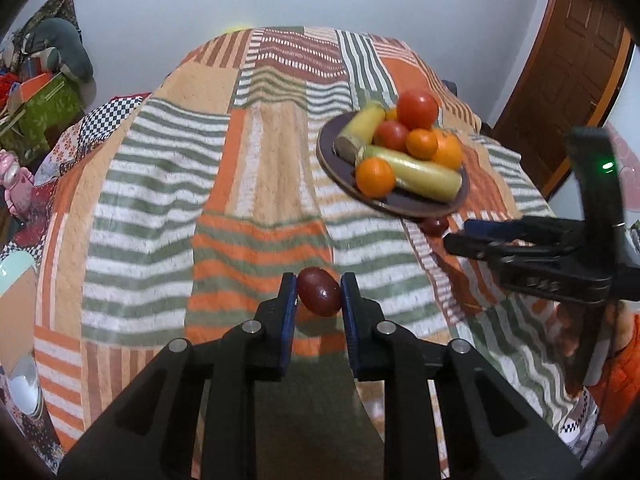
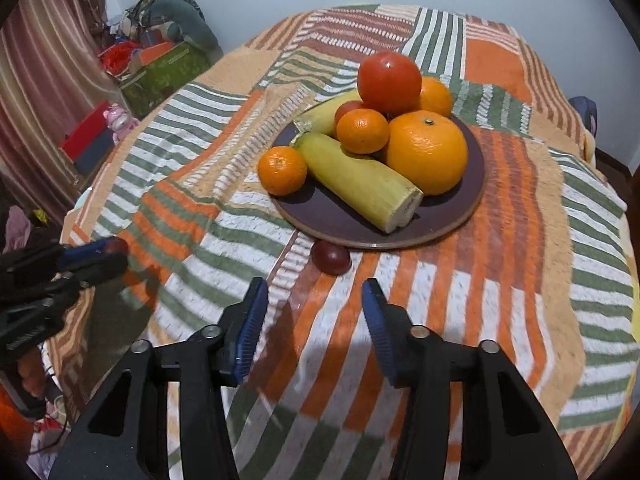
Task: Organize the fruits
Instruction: 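Pinch a dark red date with the left tool while the right tool pinches another date, then lower both dates onto the plate rim beside the cylinder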
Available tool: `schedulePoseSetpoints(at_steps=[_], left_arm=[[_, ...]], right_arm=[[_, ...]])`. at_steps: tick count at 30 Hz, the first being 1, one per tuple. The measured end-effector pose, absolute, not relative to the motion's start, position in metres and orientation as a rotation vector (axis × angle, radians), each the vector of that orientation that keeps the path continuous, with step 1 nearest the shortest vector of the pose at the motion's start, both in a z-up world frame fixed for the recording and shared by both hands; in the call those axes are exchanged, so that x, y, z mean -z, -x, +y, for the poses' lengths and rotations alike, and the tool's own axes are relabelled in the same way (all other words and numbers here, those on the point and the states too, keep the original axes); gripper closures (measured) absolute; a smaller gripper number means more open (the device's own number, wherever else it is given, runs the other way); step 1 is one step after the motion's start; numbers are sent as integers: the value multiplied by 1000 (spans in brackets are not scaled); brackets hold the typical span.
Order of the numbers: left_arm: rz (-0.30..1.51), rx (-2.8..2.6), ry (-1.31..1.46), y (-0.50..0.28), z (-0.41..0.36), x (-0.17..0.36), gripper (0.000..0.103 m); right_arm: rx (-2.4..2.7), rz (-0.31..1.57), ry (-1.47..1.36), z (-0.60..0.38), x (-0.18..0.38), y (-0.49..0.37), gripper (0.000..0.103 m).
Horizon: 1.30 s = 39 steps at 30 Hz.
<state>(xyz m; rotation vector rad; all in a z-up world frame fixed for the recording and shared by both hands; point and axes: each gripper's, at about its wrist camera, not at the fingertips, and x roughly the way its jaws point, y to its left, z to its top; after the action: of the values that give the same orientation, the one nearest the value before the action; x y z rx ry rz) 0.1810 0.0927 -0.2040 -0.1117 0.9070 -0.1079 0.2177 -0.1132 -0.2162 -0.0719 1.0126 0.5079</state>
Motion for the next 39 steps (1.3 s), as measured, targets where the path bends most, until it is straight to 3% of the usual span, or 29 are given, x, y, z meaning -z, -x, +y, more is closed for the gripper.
schedulePoseSetpoints(at_steps=[11,28,39], left_arm=[[916,149,129,-198,85,212,82],[861,240,84,-235,27,187,82],[912,264,72,-275,-1,206,81]], right_arm=[[-490,1025,149,-102,227,-228,81],[-443,901,91,-161,186,-225,81],[-448,890,98,-163,191,-254,81]])
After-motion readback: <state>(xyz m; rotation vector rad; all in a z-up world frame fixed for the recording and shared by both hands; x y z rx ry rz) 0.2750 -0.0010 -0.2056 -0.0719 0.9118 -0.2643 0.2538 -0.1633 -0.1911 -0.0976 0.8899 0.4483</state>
